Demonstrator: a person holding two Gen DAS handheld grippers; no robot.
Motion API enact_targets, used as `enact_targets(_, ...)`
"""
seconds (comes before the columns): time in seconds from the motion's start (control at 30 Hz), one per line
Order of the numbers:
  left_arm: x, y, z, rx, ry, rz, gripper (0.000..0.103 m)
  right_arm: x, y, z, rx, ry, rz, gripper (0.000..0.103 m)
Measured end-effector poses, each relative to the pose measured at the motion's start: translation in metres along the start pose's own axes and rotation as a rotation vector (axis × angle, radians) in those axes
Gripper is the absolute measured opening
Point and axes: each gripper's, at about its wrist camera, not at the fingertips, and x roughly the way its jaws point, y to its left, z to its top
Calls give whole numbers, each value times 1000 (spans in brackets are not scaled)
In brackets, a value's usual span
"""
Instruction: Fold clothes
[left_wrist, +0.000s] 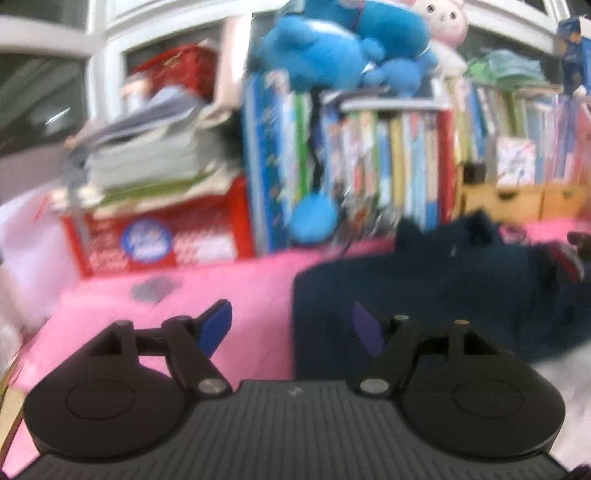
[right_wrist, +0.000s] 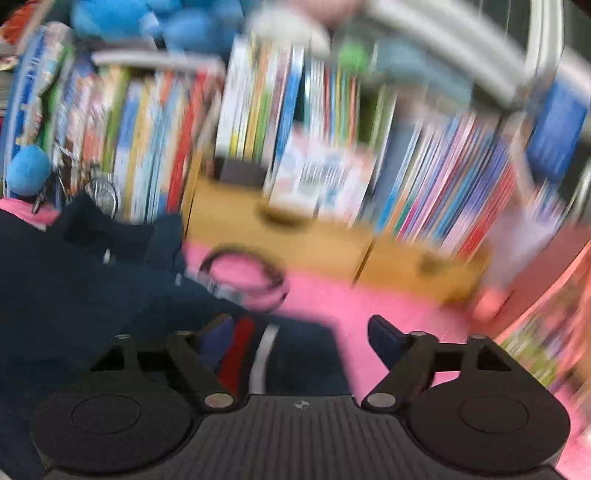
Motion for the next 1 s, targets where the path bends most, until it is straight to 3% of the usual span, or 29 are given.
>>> enact_targets(0.07, 23, -19, -2, 28, 31, -2, 71, -20, 23, 7, -98, -86, 55, 90)
enact_targets(0.13, 42, -34, -10, 73, 64, 21, 68, -36, 52, 10, -212, -136, 166, 88)
enact_targets(0.17, 48, -39, -17, 108, 78, 51, 62, -42, 66, 12, -242, -138, 242, 80)
enact_targets(0.2, 54, -44, -24, 143, 91, 80, 60, -44, 77, 13, -248, -120, 321, 66)
enact_targets(0.27, 66, -53, -39, 213, 119, 138, 62, -42, 96, 15, -251, -79, 436, 60)
enact_targets(0.37, 72, -51, -43, 227, 154, 164, 62, -31, 117, 8, -303, -51, 453, 57)
enact_targets(0.47, 77, -48, -44, 238, 179, 181, 63, -16, 118, -8, -419, -1, 387, 47)
enact_targets(0.63, 71, -40, -39, 257, 156, 166, 62, 8, 78, -34, -577, 34, 223, 47)
enact_targets(0.7, 66, -32, -31, 251, 137, 146, 53, 16, 48, -32, -511, 92, 228, 52)
enact_targets(0.77, 62, -21, -17, 218, 118, 132, 53, 17, 17, -18, -368, 120, 303, 52)
enact_targets(0.83, 69, -11, 5, 118, 106, 80, 53, 20, -7, 2, -168, 116, 407, 52)
enact_targets(0.9, 83, -7, 23, 39, 106, 21, 53, 31, -12, 19, -8, 114, 477, 52)
enact_targets(1.0, 117, -20, 24, 58, 145, 32, 53, 54, 6, 34, 96, 126, 527, 50)
